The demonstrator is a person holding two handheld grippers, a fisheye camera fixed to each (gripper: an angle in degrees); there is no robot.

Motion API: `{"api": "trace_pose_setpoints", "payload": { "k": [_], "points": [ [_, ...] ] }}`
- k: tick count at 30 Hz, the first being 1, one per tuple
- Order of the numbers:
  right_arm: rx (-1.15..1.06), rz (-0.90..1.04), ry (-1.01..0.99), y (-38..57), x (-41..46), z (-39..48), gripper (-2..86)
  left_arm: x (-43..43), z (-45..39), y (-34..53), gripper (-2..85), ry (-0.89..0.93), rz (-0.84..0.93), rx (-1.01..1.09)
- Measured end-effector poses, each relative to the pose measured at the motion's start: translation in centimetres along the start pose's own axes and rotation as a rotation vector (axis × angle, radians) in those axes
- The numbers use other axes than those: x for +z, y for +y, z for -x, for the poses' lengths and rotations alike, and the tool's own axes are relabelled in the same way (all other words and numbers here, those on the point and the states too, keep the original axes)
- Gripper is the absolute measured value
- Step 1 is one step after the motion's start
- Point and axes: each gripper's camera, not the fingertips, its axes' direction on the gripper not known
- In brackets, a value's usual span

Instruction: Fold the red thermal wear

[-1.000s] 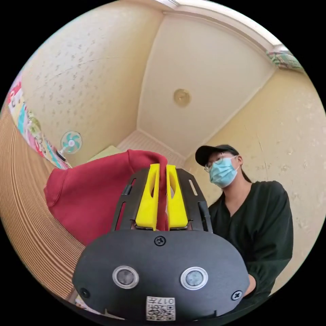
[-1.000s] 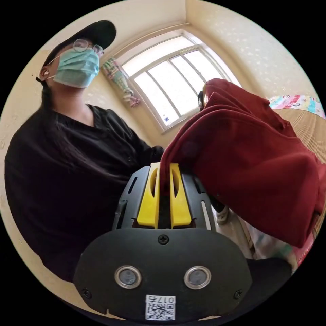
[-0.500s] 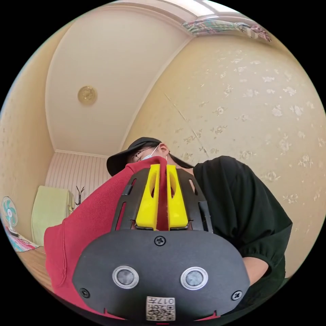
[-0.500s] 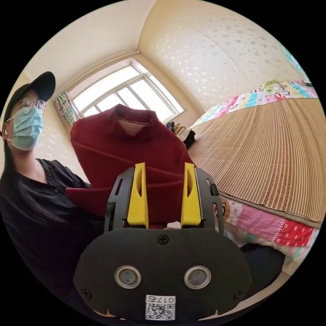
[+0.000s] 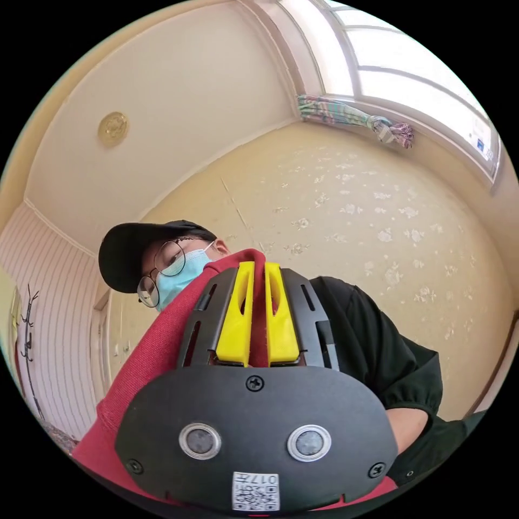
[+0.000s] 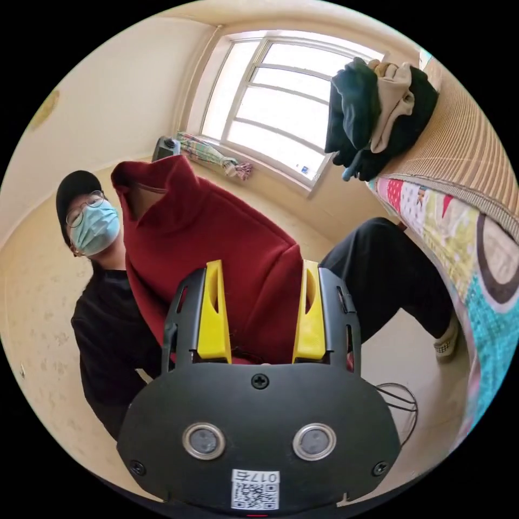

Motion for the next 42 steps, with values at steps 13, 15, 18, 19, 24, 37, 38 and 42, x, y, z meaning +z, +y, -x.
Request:
{"api": "trace_pose_setpoints", "payload": {
  "k": [13, 15, 18, 19, 24, 37, 38, 42],
  "points": [
    [-0.03, -0.298, 0.855, 1.4, -5.5, 18.7, 3.2, 2.8, -9.1, -6.1, 4.0, -0.438, 0.299, 0.191],
    [-0.135, -0.499, 1.039, 3.4, -7.3, 27.3, 3.1, 4.0, -14.1, -8.1, 4.0, -0.722, 0.397, 0.267],
    [-0.333, -0.752, 1.414, 6.2, -5.2, 40.5, 3.1, 7.7, -18.1, -9.1, 3.6, -1.228, 0.57, 0.29],
    [-0.397, -0.821, 1.555, 6.8, -3.2, 44.3, 3.0, 9.0, -18.2, -8.9, 3.3, -1.387, 0.609, 0.303],
    [-0.655, -1.049, 1.734, 6.8, 5.7, 53.6, 3.0, 8.5, -14.5, -9.7, 2.1, -1.605, 0.432, 0.241],
    [-0.015, -0.637, 1.906, -26.2, -18.6, 40.0, 5.7, -14.6, 10.7, -23.7, 1.4, -2.434, 0.215, -0.171],
    [0.071, -0.6, 1.866, -26.6, -20.0, 37.2, 6.0, -15.2, 12.5, -22.5, 1.7, -2.446, 0.294, -0.219],
    [0.139, -0.516, 1.787, -22.5, -19.5, 29.8, 6.8, -17.5, 16.3, -15.3, 7.5, -2.363, 0.578, -0.487]
  ]
}}
